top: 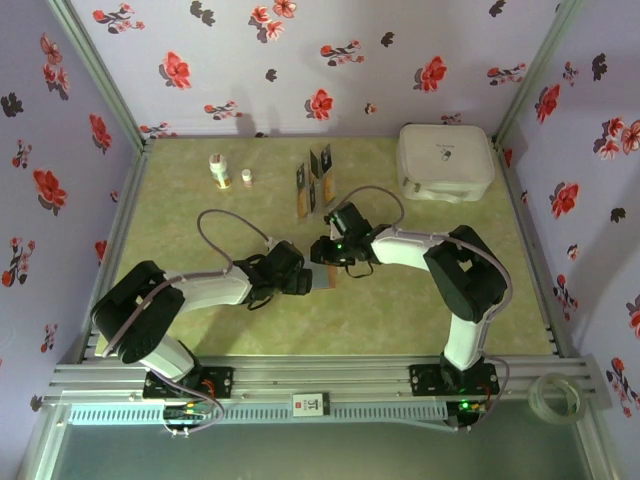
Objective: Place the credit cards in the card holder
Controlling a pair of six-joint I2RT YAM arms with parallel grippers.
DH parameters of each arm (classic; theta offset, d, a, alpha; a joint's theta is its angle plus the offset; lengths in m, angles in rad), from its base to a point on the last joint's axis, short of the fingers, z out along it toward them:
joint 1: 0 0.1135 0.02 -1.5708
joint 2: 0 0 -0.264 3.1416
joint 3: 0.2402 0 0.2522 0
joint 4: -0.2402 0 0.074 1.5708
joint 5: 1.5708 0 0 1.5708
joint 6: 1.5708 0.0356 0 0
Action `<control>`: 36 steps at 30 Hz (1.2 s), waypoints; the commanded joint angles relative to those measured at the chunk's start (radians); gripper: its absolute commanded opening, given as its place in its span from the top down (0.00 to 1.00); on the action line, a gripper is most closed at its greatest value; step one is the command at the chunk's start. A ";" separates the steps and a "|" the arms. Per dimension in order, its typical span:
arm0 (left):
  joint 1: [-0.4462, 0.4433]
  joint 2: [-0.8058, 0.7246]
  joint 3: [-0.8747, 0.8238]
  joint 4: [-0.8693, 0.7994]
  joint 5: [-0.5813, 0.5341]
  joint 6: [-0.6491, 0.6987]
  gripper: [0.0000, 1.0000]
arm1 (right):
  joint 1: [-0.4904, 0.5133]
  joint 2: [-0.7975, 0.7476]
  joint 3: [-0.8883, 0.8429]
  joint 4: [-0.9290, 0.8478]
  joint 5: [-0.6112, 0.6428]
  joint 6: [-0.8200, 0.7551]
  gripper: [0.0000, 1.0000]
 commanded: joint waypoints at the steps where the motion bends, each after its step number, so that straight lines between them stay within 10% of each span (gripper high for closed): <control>1: 0.000 0.016 -0.038 -0.032 -0.002 0.003 0.00 | -0.017 -0.023 -0.009 -0.042 0.045 -0.034 0.71; 36: 0.001 0.005 -0.057 -0.027 -0.005 0.004 0.00 | 0.001 0.052 0.026 -0.025 -0.037 -0.023 0.70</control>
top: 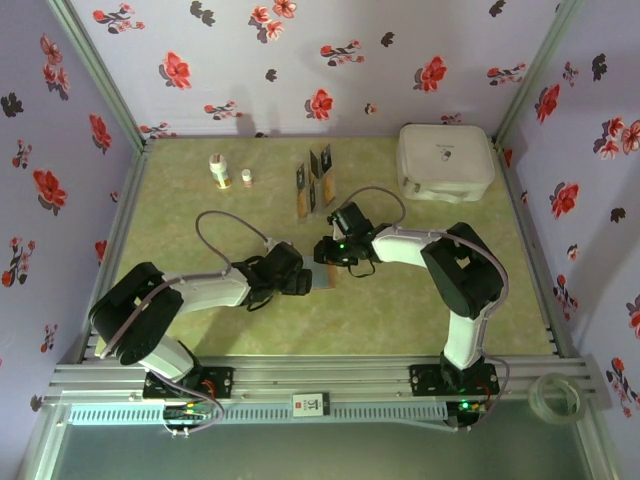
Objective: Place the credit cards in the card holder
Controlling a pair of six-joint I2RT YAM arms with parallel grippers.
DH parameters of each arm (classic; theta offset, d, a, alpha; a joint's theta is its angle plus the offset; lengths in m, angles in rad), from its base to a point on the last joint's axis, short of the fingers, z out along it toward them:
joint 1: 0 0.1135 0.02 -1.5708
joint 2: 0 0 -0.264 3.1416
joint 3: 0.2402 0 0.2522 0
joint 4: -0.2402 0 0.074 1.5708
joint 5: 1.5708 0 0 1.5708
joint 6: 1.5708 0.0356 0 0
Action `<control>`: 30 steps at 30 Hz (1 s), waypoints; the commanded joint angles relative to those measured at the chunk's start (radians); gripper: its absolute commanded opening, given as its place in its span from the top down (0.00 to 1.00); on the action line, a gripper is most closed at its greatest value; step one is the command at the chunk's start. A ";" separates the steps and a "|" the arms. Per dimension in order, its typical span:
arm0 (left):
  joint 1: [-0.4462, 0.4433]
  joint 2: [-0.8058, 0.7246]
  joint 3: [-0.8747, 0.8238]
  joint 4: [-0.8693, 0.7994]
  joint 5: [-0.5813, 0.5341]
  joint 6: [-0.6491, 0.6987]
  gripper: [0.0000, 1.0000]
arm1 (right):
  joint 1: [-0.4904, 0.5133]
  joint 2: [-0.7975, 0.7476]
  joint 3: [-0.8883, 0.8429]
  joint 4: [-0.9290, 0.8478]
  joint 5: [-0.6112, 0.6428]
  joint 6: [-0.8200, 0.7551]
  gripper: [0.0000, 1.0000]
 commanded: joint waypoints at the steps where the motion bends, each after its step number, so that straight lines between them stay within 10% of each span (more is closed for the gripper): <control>1: 0.003 0.017 -0.037 -0.051 0.000 0.003 0.00 | 0.016 0.025 0.031 -0.029 -0.027 -0.012 0.70; 18: 0.003 -0.007 -0.044 -0.044 0.000 0.005 0.00 | 0.045 0.001 0.056 -0.038 -0.046 0.007 0.71; 30: 0.100 -0.326 -0.077 -0.153 -0.013 0.012 0.00 | 0.118 -0.044 0.098 -0.063 -0.033 0.043 0.57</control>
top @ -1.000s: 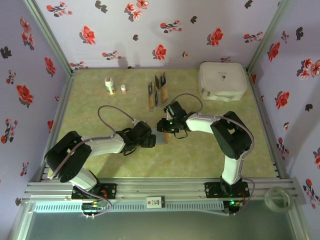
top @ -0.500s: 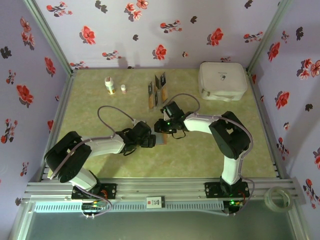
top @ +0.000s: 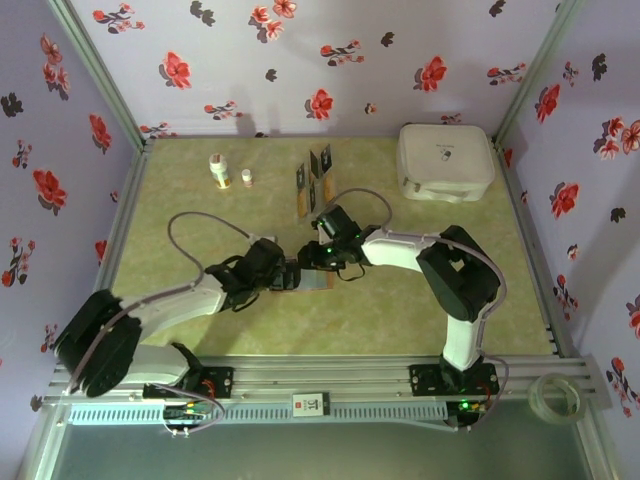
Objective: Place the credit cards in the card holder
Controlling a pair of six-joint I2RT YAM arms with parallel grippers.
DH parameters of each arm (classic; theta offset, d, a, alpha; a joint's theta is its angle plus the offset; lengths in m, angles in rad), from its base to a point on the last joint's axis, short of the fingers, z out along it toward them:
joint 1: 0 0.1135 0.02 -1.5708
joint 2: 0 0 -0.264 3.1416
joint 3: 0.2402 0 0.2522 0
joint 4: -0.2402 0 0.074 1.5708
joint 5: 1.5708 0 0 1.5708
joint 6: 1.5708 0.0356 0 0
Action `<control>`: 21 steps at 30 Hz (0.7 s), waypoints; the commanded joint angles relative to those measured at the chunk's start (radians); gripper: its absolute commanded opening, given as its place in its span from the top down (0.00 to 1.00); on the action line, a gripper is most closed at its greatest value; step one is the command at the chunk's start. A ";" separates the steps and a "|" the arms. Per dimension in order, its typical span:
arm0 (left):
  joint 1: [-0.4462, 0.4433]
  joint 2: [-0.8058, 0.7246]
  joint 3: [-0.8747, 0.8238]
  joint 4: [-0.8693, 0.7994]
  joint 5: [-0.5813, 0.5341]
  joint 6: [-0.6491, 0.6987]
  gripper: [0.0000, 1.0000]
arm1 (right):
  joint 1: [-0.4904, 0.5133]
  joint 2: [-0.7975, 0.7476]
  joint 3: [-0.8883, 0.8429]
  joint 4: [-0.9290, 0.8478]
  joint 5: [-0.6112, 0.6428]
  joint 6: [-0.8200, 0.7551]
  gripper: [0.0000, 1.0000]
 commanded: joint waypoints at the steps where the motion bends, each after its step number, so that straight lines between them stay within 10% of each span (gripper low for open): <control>1: 0.049 -0.090 -0.027 -0.071 -0.019 0.013 0.00 | 0.032 -0.045 0.046 -0.031 0.005 0.019 0.56; 21: 0.187 -0.334 -0.138 -0.135 0.028 0.019 0.00 | 0.114 0.155 0.221 -0.021 0.060 0.099 0.53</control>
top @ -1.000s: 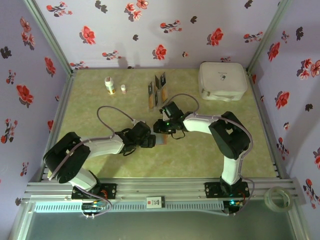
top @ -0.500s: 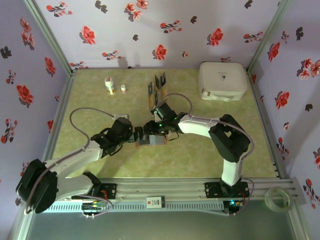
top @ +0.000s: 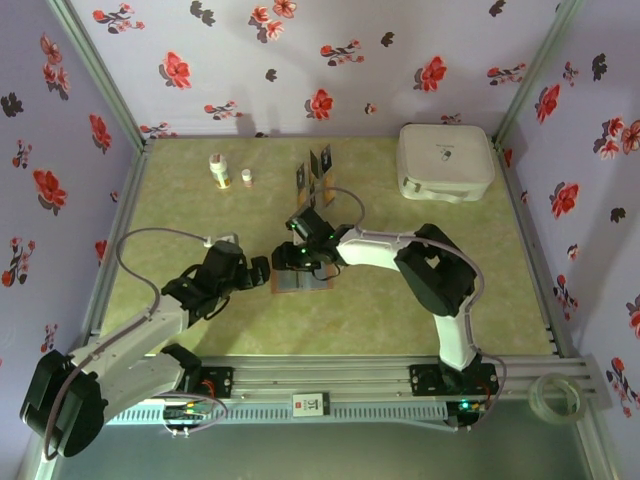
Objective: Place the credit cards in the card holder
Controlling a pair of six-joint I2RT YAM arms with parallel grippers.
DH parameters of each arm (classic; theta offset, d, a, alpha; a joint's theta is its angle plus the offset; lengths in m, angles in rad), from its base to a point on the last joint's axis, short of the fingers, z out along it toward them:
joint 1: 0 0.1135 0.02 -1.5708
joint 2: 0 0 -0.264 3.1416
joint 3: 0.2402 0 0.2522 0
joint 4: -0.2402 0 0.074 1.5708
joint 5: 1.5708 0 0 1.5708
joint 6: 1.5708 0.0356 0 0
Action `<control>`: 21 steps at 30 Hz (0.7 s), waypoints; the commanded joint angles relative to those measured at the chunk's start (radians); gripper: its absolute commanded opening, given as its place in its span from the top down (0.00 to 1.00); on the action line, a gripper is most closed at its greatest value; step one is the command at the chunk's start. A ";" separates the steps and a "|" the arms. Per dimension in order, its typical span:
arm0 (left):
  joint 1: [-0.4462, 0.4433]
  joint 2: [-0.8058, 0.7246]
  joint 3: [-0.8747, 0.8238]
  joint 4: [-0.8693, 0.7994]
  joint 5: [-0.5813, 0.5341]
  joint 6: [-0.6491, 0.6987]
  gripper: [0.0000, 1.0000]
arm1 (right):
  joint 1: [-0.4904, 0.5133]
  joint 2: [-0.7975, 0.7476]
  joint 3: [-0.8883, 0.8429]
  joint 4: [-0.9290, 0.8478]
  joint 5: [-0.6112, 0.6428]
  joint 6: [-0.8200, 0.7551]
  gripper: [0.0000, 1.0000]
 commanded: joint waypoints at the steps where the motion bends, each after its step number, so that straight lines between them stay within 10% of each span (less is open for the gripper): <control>1: 0.012 -0.019 -0.020 -0.022 0.019 0.019 0.00 | 0.010 0.019 0.043 -0.006 0.026 0.030 0.53; 21: 0.026 0.005 -0.018 -0.007 0.025 0.025 0.00 | -0.073 -0.120 0.423 -0.503 0.323 -0.247 0.50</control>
